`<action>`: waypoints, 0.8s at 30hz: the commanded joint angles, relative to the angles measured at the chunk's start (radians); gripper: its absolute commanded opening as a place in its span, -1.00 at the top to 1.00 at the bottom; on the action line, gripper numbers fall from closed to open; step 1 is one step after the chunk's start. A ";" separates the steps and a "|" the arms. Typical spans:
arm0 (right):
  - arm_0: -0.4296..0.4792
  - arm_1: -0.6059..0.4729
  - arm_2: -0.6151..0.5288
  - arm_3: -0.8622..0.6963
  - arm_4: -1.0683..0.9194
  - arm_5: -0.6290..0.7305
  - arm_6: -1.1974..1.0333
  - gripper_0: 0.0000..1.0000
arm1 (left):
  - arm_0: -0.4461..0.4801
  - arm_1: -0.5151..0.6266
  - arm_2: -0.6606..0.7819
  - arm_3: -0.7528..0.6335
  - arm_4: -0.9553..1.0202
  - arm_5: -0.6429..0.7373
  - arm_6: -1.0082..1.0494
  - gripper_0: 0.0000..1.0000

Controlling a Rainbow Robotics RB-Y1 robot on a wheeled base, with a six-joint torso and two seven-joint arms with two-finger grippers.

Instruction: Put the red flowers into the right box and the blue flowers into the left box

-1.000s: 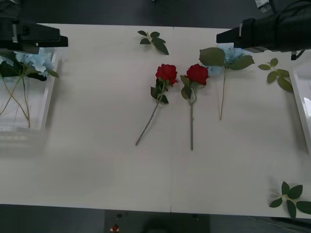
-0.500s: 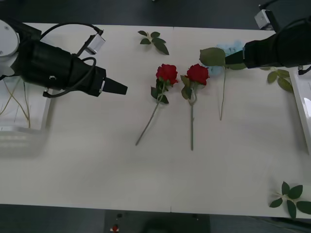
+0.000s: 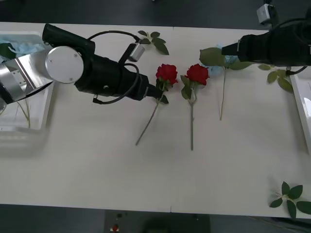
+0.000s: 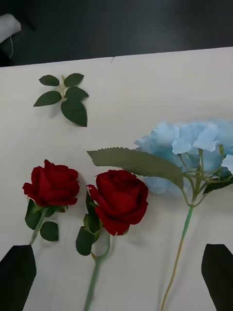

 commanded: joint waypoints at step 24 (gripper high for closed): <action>0.079 0.150 -0.019 0.110 0.401 0.161 -0.292 -1.00 | -0.047 0.001 -0.061 0.046 -0.181 -0.077 0.541 -1.00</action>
